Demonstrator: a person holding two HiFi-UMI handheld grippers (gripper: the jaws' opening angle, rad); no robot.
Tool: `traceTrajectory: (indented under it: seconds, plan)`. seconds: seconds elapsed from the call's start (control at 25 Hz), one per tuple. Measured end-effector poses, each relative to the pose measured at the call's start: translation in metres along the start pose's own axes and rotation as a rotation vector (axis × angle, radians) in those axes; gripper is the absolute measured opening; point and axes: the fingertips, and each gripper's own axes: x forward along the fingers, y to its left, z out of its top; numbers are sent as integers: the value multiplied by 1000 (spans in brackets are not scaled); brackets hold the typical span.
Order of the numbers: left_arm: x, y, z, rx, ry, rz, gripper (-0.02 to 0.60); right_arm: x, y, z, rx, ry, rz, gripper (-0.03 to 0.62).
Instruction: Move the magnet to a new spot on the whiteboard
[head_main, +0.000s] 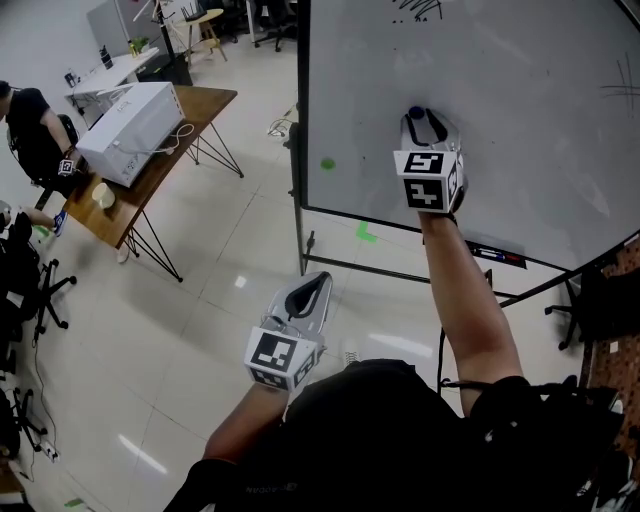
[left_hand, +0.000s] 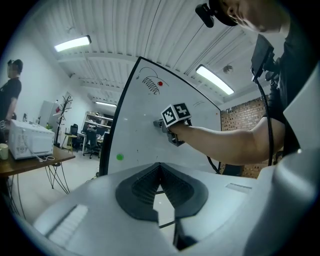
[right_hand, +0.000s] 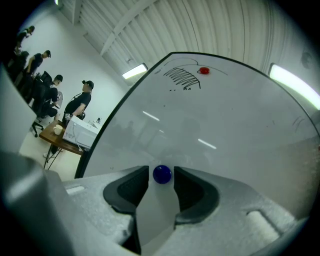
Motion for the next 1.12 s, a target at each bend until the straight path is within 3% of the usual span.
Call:
traceTrajectory:
  seconds: [0.2, 0.28, 0.48, 0.6, 0.88, 1.12]
  plan:
    - [-7, -6, 0, -1, 6, -5, 15, -49, 27, 5, 87, -74, 172, 137]
    - [-11, -9, -1, 1, 14, -5, 15, -80, 40, 0, 146, -92, 276, 16]
    - [-27, -15, -5, -12, 28, -14, 15, -175, 77, -20, 334, -132, 552, 9]
    - [-38, -24, -3, -29, 26, -43, 15, -236, 93, -36, 466, -140, 654, 9]
    - [-42, -66, -16, -15, 65, -157, 15, -326, 97, -84, 593, -59, 603, 9]
    - [-38, -109, -17, -8, 58, -225, 15, -364, 78, -88, 548, -73, 565, 9]
